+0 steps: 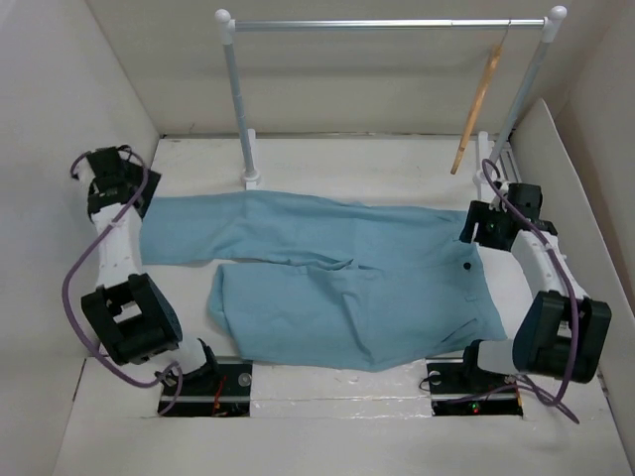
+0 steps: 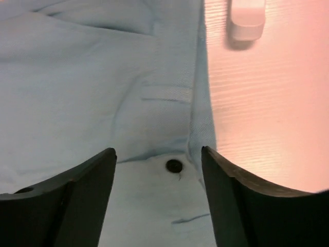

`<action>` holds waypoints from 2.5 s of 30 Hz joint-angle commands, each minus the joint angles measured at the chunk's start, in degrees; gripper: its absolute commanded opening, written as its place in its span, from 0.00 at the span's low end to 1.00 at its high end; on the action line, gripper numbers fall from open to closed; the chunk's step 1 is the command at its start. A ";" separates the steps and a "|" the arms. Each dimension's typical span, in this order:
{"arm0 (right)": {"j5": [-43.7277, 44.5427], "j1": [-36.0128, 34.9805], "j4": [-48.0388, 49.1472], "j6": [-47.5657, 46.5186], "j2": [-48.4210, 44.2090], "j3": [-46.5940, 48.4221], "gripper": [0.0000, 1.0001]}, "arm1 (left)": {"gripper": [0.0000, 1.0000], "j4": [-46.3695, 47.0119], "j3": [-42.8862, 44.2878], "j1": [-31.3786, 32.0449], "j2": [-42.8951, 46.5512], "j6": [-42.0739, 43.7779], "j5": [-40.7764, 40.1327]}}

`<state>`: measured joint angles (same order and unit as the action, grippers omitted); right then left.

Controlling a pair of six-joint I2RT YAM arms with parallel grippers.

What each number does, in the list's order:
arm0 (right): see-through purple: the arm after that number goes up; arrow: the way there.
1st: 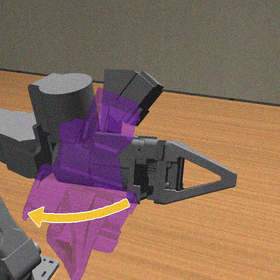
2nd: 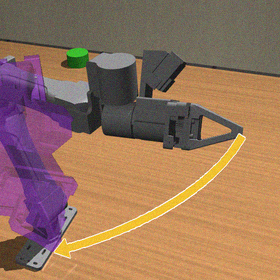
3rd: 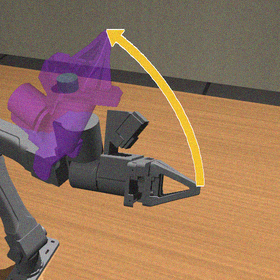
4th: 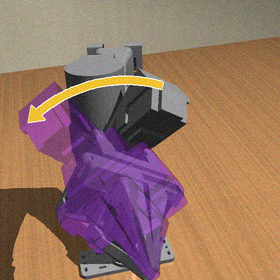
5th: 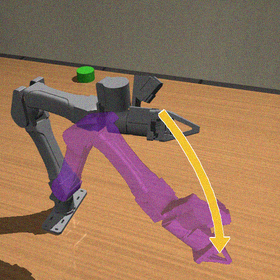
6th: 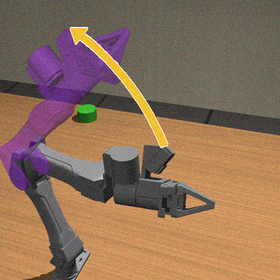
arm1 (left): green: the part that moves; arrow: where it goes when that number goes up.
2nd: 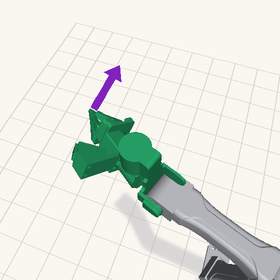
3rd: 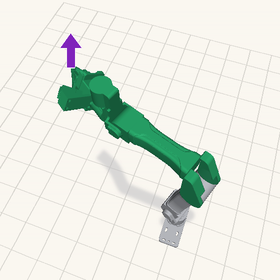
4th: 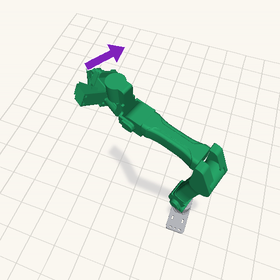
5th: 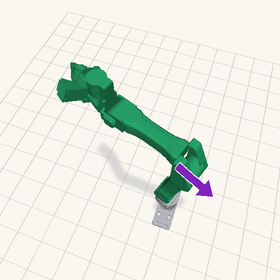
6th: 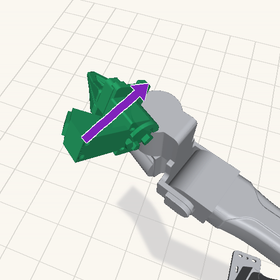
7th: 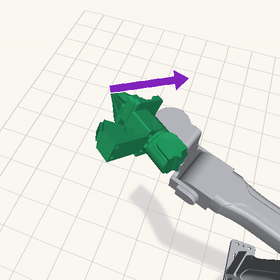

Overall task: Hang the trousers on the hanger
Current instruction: Flatten out the trousers at the center of the board.

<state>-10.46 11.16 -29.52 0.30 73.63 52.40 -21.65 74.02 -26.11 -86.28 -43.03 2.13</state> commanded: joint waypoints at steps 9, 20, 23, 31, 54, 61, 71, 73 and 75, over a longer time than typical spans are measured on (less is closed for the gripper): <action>0.27 3.17 8.51 5.77 18.82 4.89 0.92 | 0.52 11.19 -11.69 38.49 8.14 1.80 1.47; 1.38 4.31 11.85 7.71 19.91 6.13 0.00 | 0.51 11.54 -21.46 39.03 14.12 5.32 -0.02; 5.26 5.54 10.80 7.00 14.27 8.58 0.00 | 0.51 11.02 -20.06 39.03 13.60 5.85 -0.64; 6.23 12.21 7.19 5.59 15.15 15.89 0.00 | 0.51 8.99 -15.57 39.03 10.52 6.29 -1.51; -1.85 -57.35 6.32 -2.66 0.28 5.67 0.17 | 0.17 -14.58 -24.02 36.39 34.12 -10.50 -8.10; 2.37 -79.08 6.58 -7.58 19.78 24.10 0.51 | 0.23 -16.58 7.51 35.86 33.02 -2.43 -21.81; 6.85 -86.13 0.61 -10.40 45.98 49.18 0.65 | 0.28 -13.94 12.38 35.86 36.71 -0.13 -14.35; 7.47 -86.13 -0.27 -10.49 49.66 52.62 0.66 | 0.28 -14.03 12.29 35.86 37.41 0.05 -13.39; 8.52 -86.13 -1.06 -10.93 52.22 56.73 0.67 | 0.28 -13.68 12.38 35.86 37.85 -0.04 -12.94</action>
<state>-4.80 -75.09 -27.94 -9.30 124.05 103.42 -35.51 86.74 9.98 -48.40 -44.36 -12.64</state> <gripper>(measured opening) 0.664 0.281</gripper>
